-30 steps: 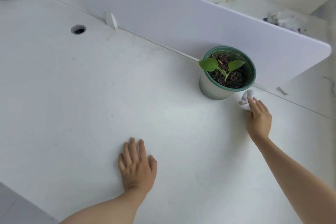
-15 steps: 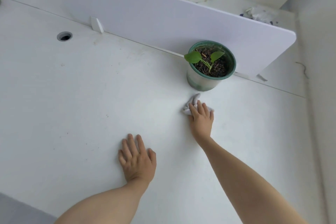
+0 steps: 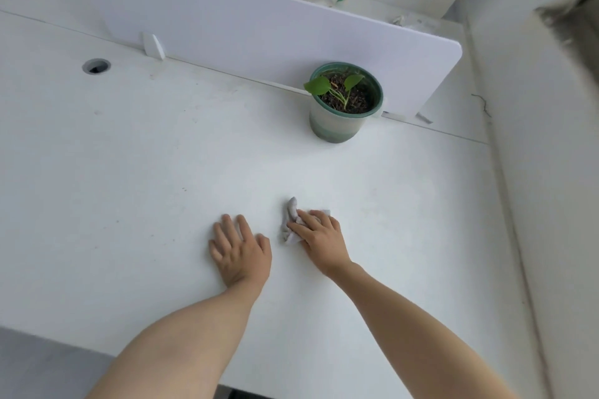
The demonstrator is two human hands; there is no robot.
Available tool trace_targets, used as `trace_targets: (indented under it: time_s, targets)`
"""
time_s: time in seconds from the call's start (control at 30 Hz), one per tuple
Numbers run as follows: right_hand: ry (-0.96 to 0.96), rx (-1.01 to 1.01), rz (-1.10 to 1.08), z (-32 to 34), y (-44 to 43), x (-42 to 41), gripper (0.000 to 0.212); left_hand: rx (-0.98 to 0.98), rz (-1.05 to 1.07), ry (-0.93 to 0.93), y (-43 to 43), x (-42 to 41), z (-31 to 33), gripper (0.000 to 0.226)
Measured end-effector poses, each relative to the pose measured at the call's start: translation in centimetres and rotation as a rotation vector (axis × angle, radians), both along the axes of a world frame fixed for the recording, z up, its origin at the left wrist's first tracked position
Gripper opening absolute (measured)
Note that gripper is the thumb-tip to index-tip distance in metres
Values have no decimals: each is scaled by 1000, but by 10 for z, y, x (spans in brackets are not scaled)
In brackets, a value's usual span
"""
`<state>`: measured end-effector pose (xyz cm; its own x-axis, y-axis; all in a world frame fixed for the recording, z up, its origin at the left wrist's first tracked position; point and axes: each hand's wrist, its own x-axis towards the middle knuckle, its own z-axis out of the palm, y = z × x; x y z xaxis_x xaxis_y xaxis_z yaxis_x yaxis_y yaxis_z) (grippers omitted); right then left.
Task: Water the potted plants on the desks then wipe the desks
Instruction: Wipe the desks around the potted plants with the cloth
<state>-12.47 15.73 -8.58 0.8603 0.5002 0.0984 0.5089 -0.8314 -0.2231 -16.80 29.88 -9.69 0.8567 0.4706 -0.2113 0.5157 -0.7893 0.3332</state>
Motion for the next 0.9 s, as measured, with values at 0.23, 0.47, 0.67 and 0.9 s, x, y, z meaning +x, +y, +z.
trace_targets:
  time_s: [0.23, 0.47, 0.67, 0.9]
  targets:
    - [400, 62, -268, 28, -44, -56, 33, -179, 76, -103, 8, -9, 7, 48]
    - [712, 713, -520, 86, -65, -112, 33, -750, 156, -267, 40, -76, 63, 39]
    - [736, 762, -327, 100, -63, -144, 31, -758, 404, -472, 21, -188, 86, 20]
    - [835, 682, -103, 52, -29, -183, 22, -749, 676, -286, -42, -317, 48, 22]
